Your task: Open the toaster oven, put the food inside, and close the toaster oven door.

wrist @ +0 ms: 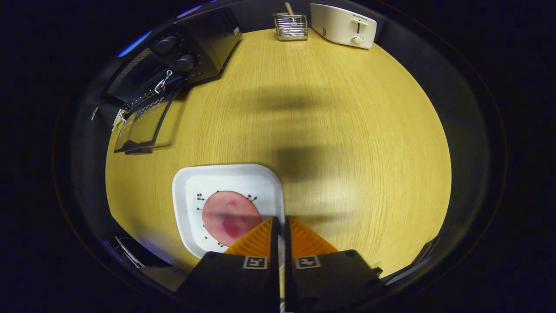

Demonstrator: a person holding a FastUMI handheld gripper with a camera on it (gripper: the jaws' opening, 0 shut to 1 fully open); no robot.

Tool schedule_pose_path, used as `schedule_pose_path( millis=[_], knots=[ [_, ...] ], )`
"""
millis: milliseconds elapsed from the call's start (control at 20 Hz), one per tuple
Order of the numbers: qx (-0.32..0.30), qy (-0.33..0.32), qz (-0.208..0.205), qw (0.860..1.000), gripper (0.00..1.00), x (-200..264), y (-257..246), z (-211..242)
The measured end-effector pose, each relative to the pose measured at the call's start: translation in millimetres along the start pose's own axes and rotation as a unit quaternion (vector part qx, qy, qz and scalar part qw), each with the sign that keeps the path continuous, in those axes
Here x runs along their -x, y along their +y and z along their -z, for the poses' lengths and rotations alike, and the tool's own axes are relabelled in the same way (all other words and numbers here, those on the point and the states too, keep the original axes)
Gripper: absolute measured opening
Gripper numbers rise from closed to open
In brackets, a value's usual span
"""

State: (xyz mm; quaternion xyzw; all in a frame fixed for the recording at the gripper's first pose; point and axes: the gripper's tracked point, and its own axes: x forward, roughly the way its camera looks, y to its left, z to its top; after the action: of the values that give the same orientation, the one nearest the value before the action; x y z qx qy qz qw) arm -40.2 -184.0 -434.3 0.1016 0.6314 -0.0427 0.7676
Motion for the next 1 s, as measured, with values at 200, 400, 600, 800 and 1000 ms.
schedule_pose_path(
  millis=[200,400,600,800,1000],
  knots=[
    [-0.015,0.006,-0.023,1.000,0.08,7.0,-1.2,4.0],
    [-0.062,0.019,-0.072,0.995,0.05,10.0,-1.0,7.1],
    [-0.146,0.034,-0.130,0.980,0.05,13.5,5.3,9.2],
    [-0.275,0.017,-0.192,0.942,0.05,31.5,14.7,5.3],
    [-0.358,-0.020,-0.245,0.901,0.05,58.8,38.6,-3.1]
  ],
)
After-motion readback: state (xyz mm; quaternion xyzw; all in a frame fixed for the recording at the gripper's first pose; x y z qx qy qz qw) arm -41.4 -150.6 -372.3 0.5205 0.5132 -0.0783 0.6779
